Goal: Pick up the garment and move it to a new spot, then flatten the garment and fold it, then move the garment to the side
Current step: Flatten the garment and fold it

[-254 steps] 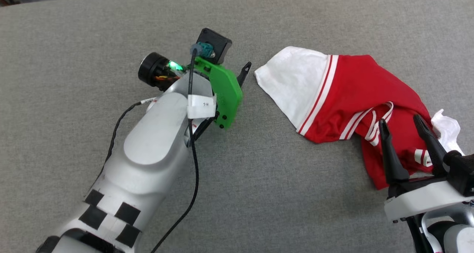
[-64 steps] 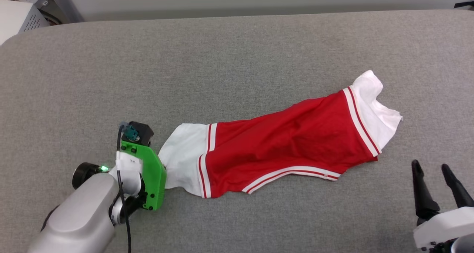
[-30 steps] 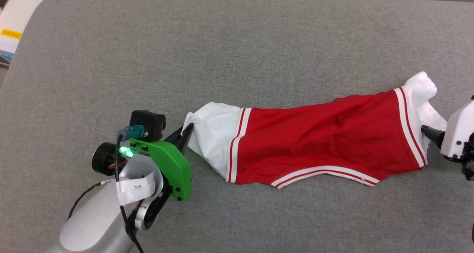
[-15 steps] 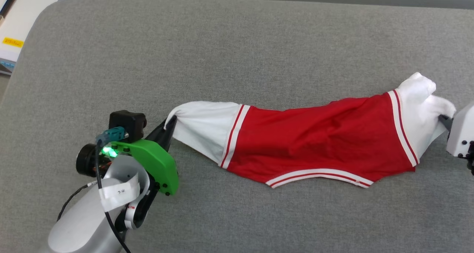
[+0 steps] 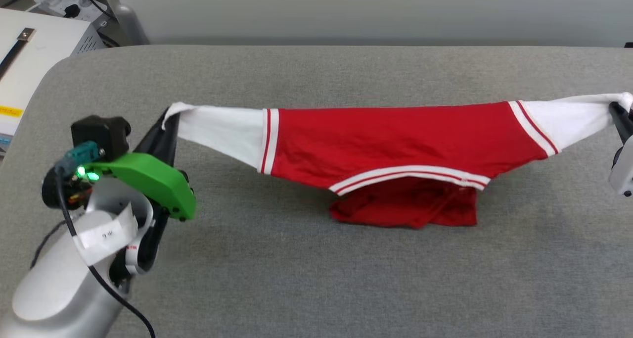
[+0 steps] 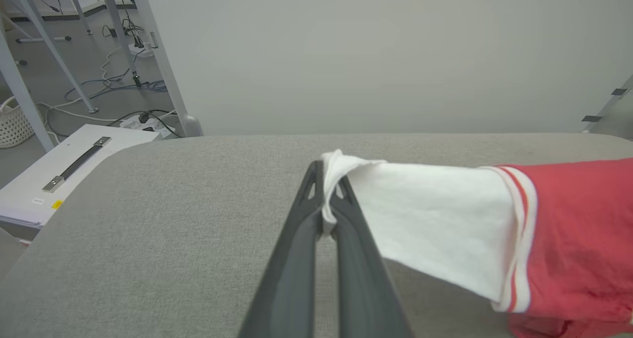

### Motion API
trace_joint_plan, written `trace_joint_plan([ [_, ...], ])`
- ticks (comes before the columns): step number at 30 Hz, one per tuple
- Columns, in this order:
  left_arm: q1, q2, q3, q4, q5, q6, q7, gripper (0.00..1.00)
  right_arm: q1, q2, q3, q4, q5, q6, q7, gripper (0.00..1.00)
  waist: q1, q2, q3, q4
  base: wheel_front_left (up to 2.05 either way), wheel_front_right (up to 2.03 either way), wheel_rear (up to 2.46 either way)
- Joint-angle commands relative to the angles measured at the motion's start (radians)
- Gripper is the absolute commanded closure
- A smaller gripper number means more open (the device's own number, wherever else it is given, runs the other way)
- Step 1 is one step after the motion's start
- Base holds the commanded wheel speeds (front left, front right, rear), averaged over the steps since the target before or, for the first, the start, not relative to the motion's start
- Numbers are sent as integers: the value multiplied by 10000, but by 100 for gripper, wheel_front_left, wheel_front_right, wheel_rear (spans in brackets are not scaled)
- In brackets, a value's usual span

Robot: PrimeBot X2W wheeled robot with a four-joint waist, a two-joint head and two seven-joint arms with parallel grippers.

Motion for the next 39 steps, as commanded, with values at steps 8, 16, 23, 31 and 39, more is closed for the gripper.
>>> trace_joint_plan([
  [8,-3083,-86,326,1652,-101,-796,725,100,-1931,-103,252,274,-266,65,400,100,-1,0,236,-326,0,0,0],
  [16,-6662,-595,238,4314,736,-1664,85,100,-5283,-229,622,1962,-299,65,-307,100,-1,0,1390,-406,0,0,0],
  [23,-9290,-981,465,6249,1158,-2241,-1265,100,-8312,123,590,3497,-561,65,-1960,100,-1,0,2592,-564,0,0,0],
  [31,-11175,-1384,864,7684,1136,-2740,-2360,100,-10811,617,673,5152,-849,65,-3979,100,-1,0,3818,-734,0,0,0],
  [39,-10910,-1743,937,9099,990,-3387,-2595,100,-11298,1251,1675,6962,-486,65,-4855,100,-1,0,4440,-753,0,0,0],
])
